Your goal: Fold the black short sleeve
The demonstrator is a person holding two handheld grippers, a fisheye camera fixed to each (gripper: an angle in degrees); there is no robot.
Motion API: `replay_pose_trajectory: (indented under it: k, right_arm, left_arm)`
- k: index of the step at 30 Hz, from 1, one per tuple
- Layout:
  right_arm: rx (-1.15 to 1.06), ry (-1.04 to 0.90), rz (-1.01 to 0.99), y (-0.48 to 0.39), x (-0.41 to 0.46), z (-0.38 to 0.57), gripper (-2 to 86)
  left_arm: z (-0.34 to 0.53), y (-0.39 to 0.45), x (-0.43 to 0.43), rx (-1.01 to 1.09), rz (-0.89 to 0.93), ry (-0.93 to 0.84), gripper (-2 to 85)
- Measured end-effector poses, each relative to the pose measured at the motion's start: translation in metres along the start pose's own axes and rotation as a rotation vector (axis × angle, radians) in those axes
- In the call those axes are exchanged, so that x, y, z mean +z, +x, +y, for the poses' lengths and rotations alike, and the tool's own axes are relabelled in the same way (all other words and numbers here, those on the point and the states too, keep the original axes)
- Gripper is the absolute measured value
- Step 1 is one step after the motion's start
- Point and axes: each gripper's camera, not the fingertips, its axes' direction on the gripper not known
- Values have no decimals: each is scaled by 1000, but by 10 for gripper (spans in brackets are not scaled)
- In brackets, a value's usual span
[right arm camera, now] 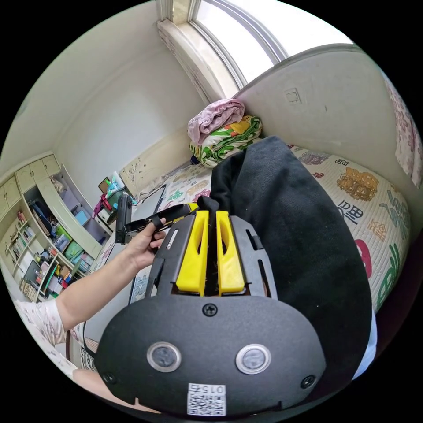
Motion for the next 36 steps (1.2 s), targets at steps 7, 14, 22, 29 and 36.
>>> replay_pose_trajectory:
  k: [7,14,22,29,36]
  right_arm:
    - [-259,164,93,-114,-155,6,19]
    - [-235,399,129,-159,-375,-2,12]
    - [-190,376,-217,-168,-412,32,9]
    - [-249,348,-536,-201,-379,34,10]
    - [-249,137,-516,-216,-219,4,18]
  left_arm:
    - [4,89,-130,32,129,225,16]
    - [50,187,-379,227,66,574,11]
    - [168,270,-643,355,-185,764,9]
    - [257,328,-760,312,-363,831,10]
    - [246,258,-744,-30,-500,822,21]
